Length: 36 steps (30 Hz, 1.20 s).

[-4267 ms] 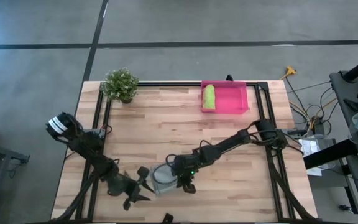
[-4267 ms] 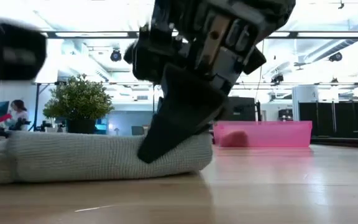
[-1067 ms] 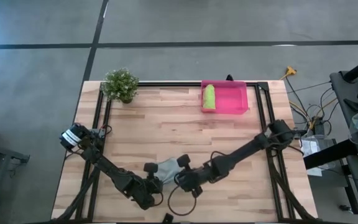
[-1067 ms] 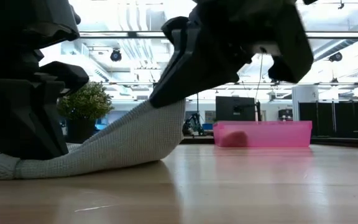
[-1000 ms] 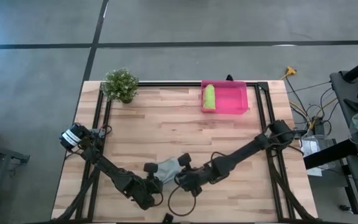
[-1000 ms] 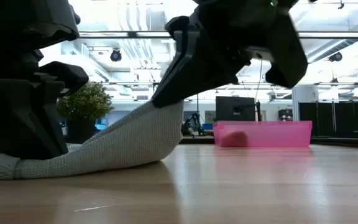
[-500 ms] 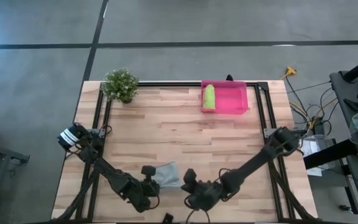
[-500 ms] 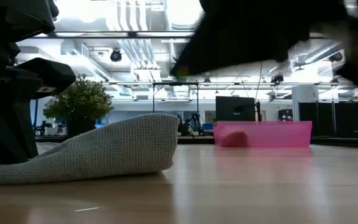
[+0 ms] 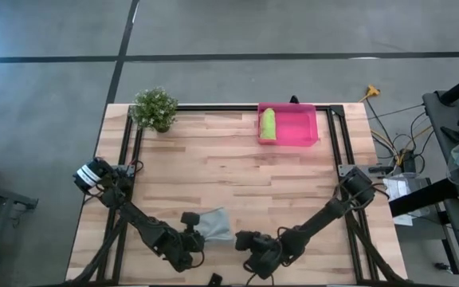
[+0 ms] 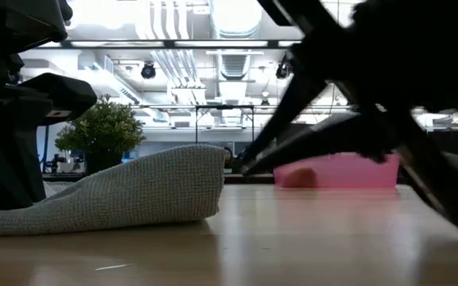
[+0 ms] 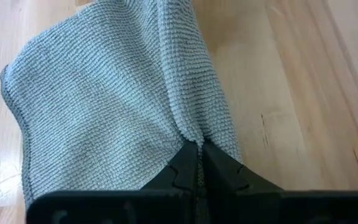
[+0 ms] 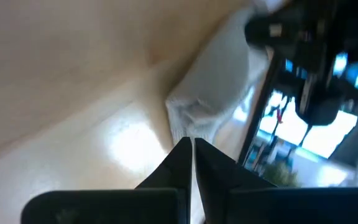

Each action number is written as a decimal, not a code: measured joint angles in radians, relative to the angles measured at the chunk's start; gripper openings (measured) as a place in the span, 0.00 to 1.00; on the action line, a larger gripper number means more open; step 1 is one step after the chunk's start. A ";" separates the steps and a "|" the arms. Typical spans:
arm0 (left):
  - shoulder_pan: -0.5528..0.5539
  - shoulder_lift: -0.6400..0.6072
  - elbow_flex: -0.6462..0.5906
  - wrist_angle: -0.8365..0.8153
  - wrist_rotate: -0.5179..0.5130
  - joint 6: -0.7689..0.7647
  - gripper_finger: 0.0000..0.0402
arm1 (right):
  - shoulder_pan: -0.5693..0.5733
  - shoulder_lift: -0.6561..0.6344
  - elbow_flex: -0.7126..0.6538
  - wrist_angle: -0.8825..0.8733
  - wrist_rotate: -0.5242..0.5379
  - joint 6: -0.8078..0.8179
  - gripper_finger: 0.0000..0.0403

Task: Roll microfiber towels into tight, uniform cylinder then place into a basket
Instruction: Roll the gray microfiber cloth

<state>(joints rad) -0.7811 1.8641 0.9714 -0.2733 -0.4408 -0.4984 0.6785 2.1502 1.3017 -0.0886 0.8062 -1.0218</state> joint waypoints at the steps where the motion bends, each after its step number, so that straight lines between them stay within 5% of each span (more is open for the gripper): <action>1: 0.000 0.000 0.000 0.000 0.000 0.004 0.00 | 0.004 -0.004 -0.001 -0.006 -0.020 -0.031 0.03; 6: 0.000 0.000 -0.004 0.004 0.000 0.015 0.00 | 0.016 -0.027 -0.002 -0.005 -0.099 -0.115 0.03; 12: 0.000 0.000 -0.014 0.021 -0.006 0.014 0.00 | -0.028 -0.031 0.017 -0.023 -0.096 0.028 0.03; 22: -0.004 0.000 -0.009 0.082 -0.012 -0.047 0.00 | -0.012 -0.031 0.020 -0.008 -0.103 -0.338 0.04; 36: -0.007 0.000 -0.014 0.118 -0.011 -0.201 0.00 | 0.026 -0.034 0.078 -0.015 -0.149 -0.547 0.32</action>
<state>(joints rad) -0.7879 1.8637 0.9576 -0.1551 -0.4520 -0.6997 0.7040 2.1159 1.3801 -0.1040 0.6572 -1.5690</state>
